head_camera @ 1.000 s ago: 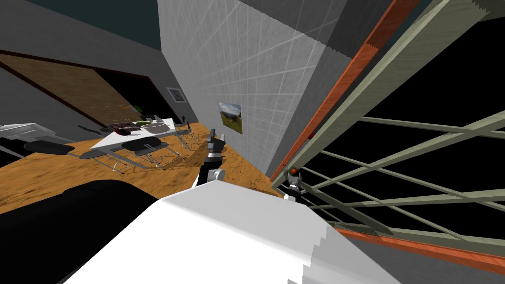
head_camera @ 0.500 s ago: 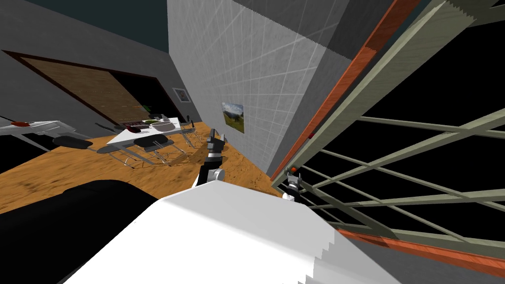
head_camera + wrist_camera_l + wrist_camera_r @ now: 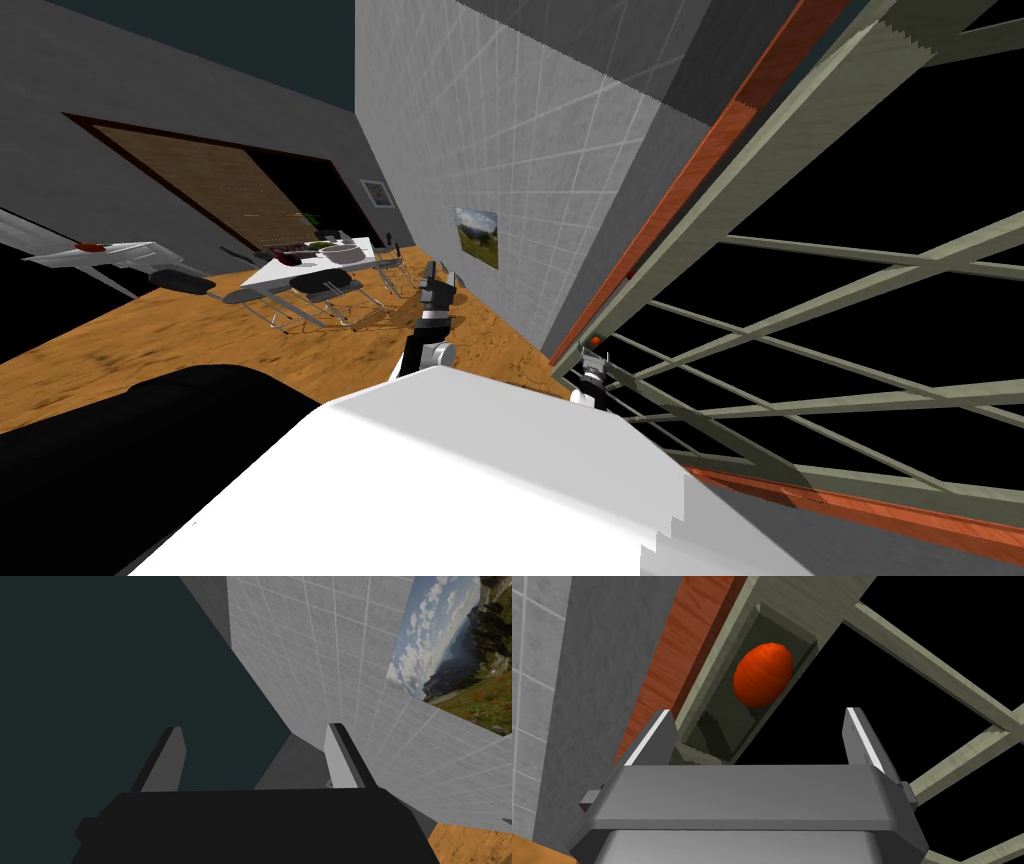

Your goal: Pull the door open

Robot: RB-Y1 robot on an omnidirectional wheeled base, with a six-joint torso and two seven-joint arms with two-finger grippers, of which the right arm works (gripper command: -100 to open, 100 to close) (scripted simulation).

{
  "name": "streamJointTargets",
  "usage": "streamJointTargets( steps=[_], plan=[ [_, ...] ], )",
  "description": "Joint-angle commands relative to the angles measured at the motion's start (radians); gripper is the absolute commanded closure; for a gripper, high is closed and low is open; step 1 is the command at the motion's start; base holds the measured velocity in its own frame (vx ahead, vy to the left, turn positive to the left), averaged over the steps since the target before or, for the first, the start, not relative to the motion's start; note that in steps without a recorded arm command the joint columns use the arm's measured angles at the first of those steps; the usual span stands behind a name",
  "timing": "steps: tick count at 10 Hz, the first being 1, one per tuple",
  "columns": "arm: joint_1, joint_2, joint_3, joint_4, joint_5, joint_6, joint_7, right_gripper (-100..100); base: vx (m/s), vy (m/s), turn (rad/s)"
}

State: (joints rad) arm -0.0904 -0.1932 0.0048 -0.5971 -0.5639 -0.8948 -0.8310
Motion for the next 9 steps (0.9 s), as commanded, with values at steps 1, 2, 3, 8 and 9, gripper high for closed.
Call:
streamJointTargets(
  steps=[1,2,3,8,9],
  plan=[
    [0.001,0.003,0.003,-0.004,-0.011,0.0,-0.036,-100,-0.057,-0.015,0.03],
    [0.001,0.007,0.008,-0.009,-0.029,-0.001,-0.073,-100,-0.058,-0.014,0.053],
    [0.001,0.011,0.013,-0.013,-0.046,-0.002,-0.1,-100,-0.083,-0.015,0.086],
    [0.002,0.023,0.027,-0.026,-0.093,-0.003,-0.231,-100,-0.058,-0.008,0.043],
    [0.002,0.026,0.031,-0.029,-0.106,-0.004,-0.258,-100,-0.064,-0.011,0.067]
  ],
)
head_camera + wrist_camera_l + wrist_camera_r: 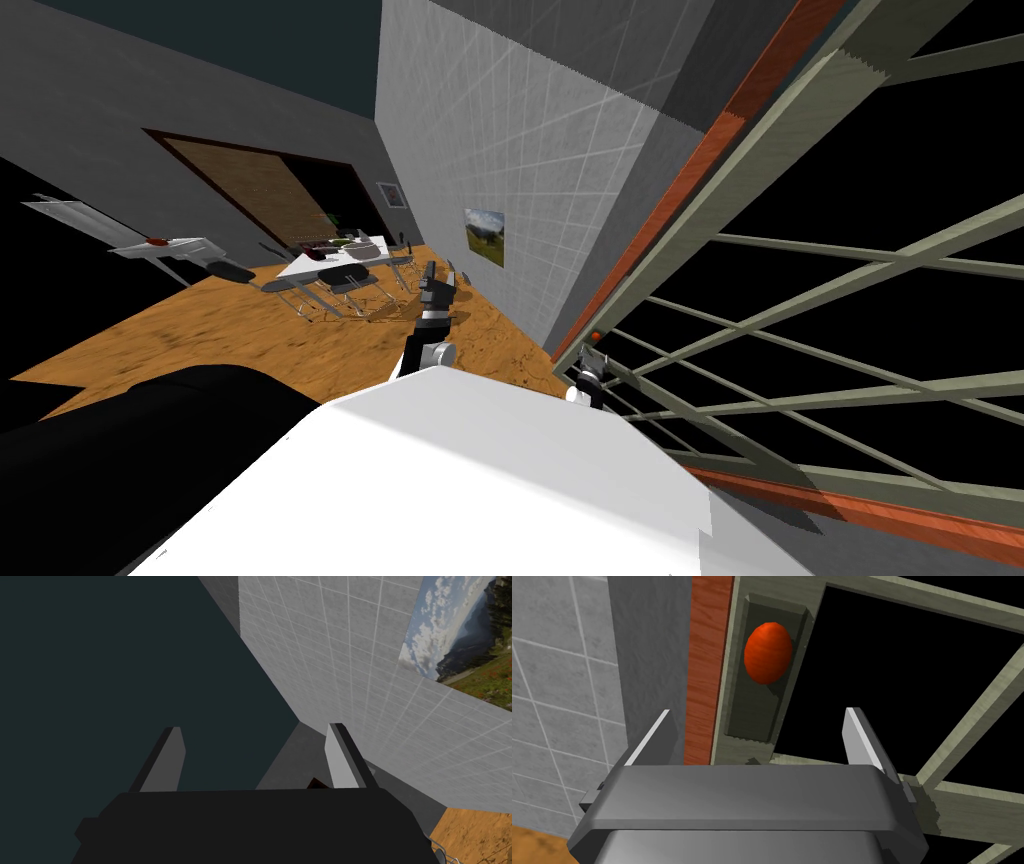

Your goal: Pull the door open

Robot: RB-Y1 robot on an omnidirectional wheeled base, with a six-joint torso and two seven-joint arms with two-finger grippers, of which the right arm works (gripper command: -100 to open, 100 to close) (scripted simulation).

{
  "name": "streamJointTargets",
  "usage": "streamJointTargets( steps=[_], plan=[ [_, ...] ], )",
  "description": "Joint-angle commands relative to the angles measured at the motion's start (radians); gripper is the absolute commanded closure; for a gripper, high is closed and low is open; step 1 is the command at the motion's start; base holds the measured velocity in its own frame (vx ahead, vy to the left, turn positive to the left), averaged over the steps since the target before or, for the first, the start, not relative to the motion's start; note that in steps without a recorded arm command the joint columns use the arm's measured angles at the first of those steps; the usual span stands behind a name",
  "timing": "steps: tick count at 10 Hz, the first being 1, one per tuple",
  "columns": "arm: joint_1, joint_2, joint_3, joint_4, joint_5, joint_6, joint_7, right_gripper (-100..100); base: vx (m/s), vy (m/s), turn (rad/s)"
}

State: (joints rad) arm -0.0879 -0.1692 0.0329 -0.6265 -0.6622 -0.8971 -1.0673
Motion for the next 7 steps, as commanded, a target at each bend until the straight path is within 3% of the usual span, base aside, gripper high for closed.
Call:
streamJointTargets(
  steps=[1,7],
  plan=[
    [-0.001,0.002,0.003,0.0,-0.008,-0.001,-0.034,-100,-0.052,-0.011,0.021],
    [0.0,0.016,0.019,-0.015,-0.064,-0.003,-0.185,-100,-0.058,-0.008,0.041]
  ],
)
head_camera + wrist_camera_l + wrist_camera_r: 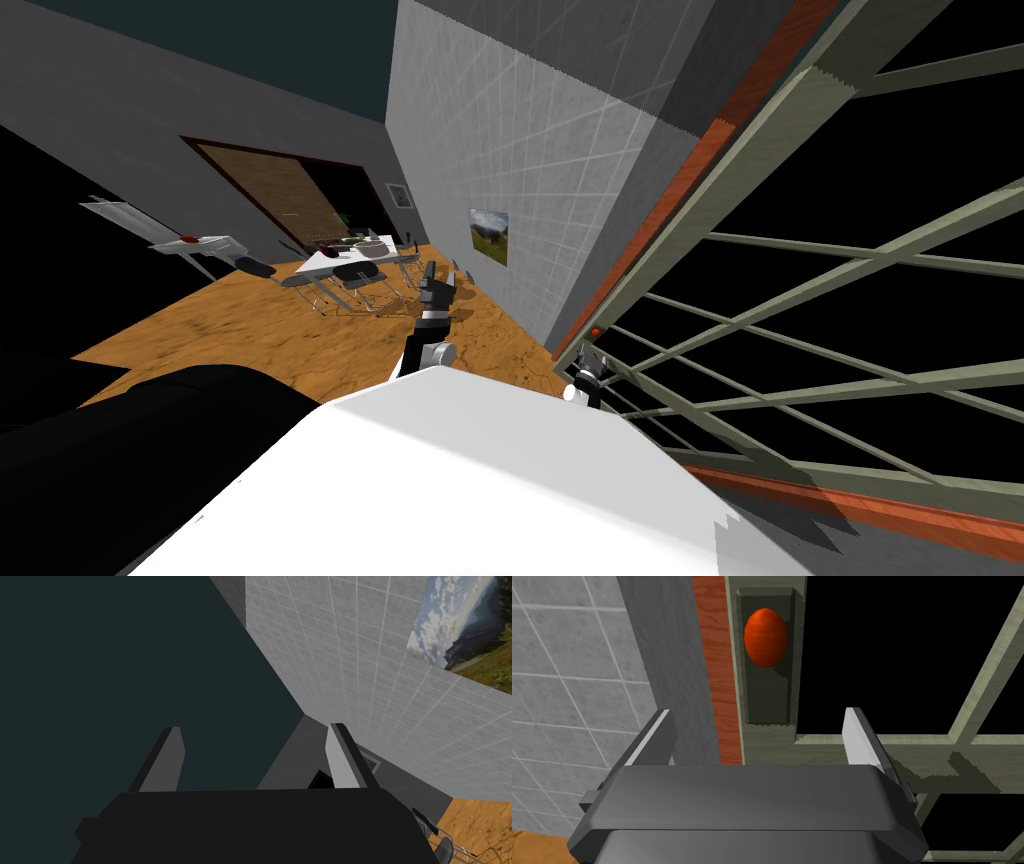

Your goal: Pull the door open

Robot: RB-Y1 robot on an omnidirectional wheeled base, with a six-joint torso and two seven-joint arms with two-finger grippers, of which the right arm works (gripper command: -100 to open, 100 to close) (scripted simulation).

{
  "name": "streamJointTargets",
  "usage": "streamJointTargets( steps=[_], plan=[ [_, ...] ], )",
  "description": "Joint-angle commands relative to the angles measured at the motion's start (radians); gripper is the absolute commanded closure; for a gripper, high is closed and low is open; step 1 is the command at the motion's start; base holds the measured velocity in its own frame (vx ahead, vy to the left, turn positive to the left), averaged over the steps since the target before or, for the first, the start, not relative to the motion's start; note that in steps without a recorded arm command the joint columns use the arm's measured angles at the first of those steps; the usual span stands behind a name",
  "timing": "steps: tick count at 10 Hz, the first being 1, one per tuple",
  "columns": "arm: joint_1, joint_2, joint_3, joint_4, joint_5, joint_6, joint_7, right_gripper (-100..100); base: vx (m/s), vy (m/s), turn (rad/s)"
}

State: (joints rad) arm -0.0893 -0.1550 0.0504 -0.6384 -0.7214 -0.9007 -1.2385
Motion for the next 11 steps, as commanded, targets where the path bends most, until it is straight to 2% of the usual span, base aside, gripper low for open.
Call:
streamJointTargets(
  steps=[1,2,3,4,6,8,9,10,11],
  plan=[
    [0.0,0.0,0.0,0.0,0.0,0.0,0.0,-100,-0.025,-0.003,0.006],
    [0.013,-0.027,0.001,0.006,-0.002,-0.003,-0.037,-100,0.118,0.016,0.05],
    [0.017,-0.035,0.001,0.008,-0.002,-0.004,-0.047,-100,0.193,0.018,0.04],
    [0.026,-0.054,0.002,0.012,-0.002,-0.006,-0.069,-100,0.201,0.002,0.049],
    [0.026,-0.054,0.002,0.012,-0.002,-0.006,-0.069,-100,0.106,-0.024,0.011],
    [0.045,-0.094,0.003,0.021,-0.004,-0.01,-0.117,-100,0.107,-0.003,0.047],
    [0.045,-0.094,0.003,0.021,-0.004,-0.01,-0.117,-100,0.114,-0.018,0.022],
    [0.058,-0.121,0.003,0.027,-0.005,-0.013,-0.15,-100,0.142,-0.03,0.058],
    [0.066,-0.137,0.004,0.031,-0.005,-0.015,-0.169,-100,0.167,-0.029,0.056]
  ],
)
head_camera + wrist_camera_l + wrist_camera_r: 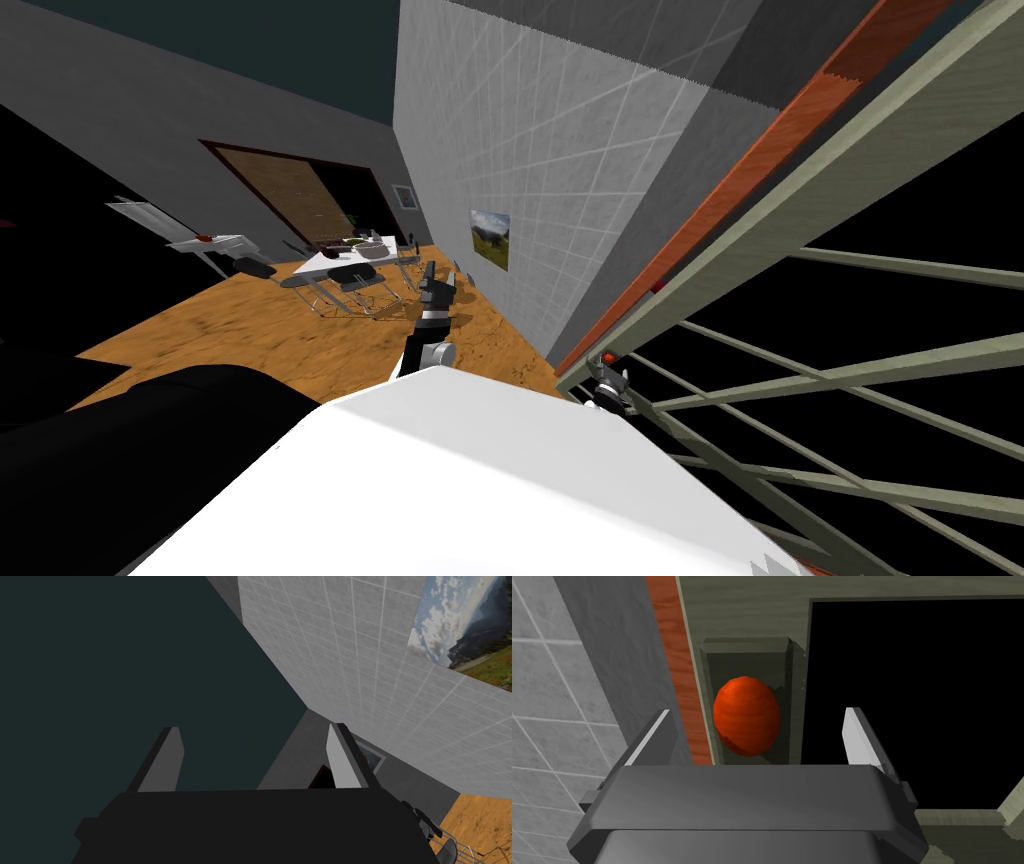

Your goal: Pull the door open

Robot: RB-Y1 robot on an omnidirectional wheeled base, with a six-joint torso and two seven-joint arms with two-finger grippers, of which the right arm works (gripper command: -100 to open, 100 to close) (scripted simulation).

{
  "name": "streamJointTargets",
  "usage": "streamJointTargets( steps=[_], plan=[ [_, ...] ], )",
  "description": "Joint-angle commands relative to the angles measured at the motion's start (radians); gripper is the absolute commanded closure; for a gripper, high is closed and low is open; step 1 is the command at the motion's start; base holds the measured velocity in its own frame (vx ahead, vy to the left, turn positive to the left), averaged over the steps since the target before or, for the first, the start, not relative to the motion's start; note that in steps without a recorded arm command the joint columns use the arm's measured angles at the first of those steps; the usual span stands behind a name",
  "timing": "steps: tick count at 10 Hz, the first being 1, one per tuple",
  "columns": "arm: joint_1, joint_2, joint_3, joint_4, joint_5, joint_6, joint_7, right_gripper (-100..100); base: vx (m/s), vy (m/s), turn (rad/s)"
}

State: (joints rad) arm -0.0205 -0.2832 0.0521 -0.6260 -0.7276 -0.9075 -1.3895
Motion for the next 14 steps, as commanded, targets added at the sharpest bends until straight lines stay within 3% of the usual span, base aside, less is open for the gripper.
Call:
streamJointTargets(
  steps=[1,2,3,8,14],
  plan=[
    [0.002,-0.019,0.002,0.021,0.001,-0.009,-0.03,-100,0.185,0.003,0.03],
    [-0.005,-0.014,0.002,0.022,0.001,-0.005,-0.02,-100,0.085,0.005,0.005],
    [-0.005,-0.014,0.002,0.022,0.001,-0.005,-0.02,100,-0.012,-0.003,-0.003],
    [-0.005,-0.014,0.002,0.022,0.001,-0.005,-0.02,100,-0.015,0.0,0.004],
    [0.009,-0.036,0.081,-0.006,0.048,0.0,-0.081,100,-0.214,0.004,0.073]
  ],
)
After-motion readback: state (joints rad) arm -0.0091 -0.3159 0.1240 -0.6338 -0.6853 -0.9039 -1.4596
